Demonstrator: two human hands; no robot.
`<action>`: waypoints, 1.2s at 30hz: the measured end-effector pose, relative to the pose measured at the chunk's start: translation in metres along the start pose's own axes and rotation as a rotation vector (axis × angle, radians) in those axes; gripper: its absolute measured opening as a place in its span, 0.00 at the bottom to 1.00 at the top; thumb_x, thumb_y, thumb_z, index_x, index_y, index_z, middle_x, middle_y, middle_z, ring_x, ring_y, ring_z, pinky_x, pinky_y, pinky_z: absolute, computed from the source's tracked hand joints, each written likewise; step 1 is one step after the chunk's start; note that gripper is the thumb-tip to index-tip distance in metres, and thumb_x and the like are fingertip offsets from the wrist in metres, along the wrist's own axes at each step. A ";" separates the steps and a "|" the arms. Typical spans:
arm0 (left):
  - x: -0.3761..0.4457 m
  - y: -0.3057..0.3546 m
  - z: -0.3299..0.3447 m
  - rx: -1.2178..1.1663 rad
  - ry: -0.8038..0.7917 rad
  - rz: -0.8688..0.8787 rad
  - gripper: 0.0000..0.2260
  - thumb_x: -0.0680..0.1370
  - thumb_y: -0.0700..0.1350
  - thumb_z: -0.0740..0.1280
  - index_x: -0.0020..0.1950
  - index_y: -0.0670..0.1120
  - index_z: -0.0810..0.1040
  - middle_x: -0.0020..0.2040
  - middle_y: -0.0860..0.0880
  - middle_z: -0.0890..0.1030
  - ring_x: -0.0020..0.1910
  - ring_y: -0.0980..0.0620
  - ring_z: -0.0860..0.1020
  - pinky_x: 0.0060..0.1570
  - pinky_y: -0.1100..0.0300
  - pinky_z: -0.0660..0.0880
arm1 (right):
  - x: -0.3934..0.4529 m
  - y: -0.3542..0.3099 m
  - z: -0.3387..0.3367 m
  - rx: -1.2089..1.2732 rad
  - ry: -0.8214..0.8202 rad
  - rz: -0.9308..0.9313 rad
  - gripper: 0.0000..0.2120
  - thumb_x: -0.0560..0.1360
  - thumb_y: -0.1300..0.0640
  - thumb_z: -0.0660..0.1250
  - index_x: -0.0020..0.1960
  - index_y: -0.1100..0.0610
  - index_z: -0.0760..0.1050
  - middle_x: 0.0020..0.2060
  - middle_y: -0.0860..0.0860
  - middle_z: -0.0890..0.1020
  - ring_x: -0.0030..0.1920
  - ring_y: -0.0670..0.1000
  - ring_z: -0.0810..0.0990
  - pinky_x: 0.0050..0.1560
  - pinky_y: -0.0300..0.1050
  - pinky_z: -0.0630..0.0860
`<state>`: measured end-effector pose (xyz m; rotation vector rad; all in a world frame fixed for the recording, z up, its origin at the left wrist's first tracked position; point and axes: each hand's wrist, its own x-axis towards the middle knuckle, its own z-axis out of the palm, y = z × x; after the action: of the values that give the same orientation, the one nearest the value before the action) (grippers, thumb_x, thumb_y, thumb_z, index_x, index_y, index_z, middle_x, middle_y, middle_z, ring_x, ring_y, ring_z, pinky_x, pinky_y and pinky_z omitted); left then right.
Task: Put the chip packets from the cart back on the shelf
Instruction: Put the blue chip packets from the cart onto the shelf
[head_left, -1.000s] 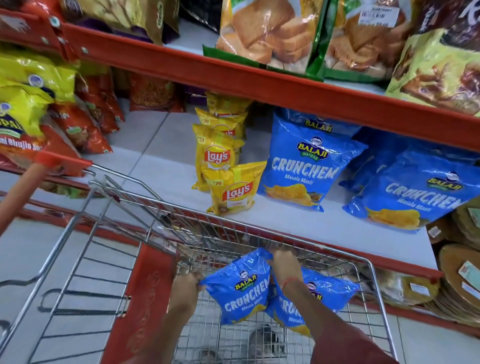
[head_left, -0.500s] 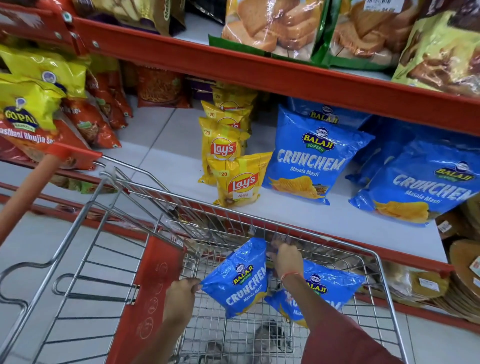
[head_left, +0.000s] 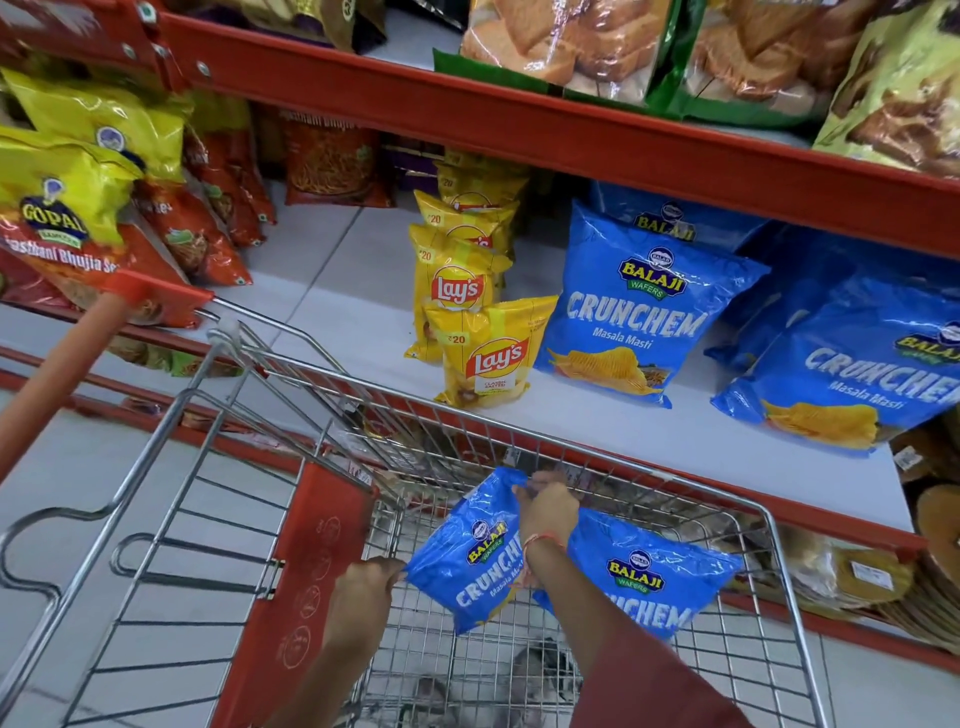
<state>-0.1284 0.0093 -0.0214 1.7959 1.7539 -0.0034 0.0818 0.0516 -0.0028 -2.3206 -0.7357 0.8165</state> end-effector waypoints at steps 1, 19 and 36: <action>-0.001 -0.001 0.001 0.020 -0.015 0.005 0.17 0.76 0.33 0.59 0.57 0.50 0.78 0.43 0.46 0.85 0.35 0.54 0.79 0.45 0.61 0.81 | -0.003 -0.001 0.002 0.024 0.017 0.001 0.10 0.71 0.60 0.71 0.51 0.61 0.76 0.45 0.59 0.85 0.46 0.58 0.83 0.43 0.47 0.79; -0.005 -0.006 -0.001 -0.079 0.049 0.043 0.08 0.78 0.42 0.62 0.51 0.48 0.81 0.32 0.49 0.83 0.27 0.56 0.78 0.30 0.67 0.78 | 0.004 0.008 -0.017 -0.278 0.003 -0.322 0.09 0.76 0.65 0.60 0.46 0.58 0.79 0.41 0.60 0.85 0.41 0.60 0.82 0.38 0.48 0.77; -0.054 0.083 -0.135 -0.387 0.614 0.328 0.07 0.73 0.39 0.70 0.48 0.47 0.83 0.37 0.41 0.86 0.31 0.56 0.78 0.34 0.68 0.70 | -0.064 -0.013 -0.162 0.208 0.373 -0.674 0.03 0.74 0.62 0.68 0.46 0.57 0.80 0.40 0.52 0.86 0.40 0.46 0.81 0.40 0.22 0.68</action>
<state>-0.1152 0.0240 0.1442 1.8699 1.6534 1.0446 0.1460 -0.0334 0.1355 -1.7791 -1.1014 0.1416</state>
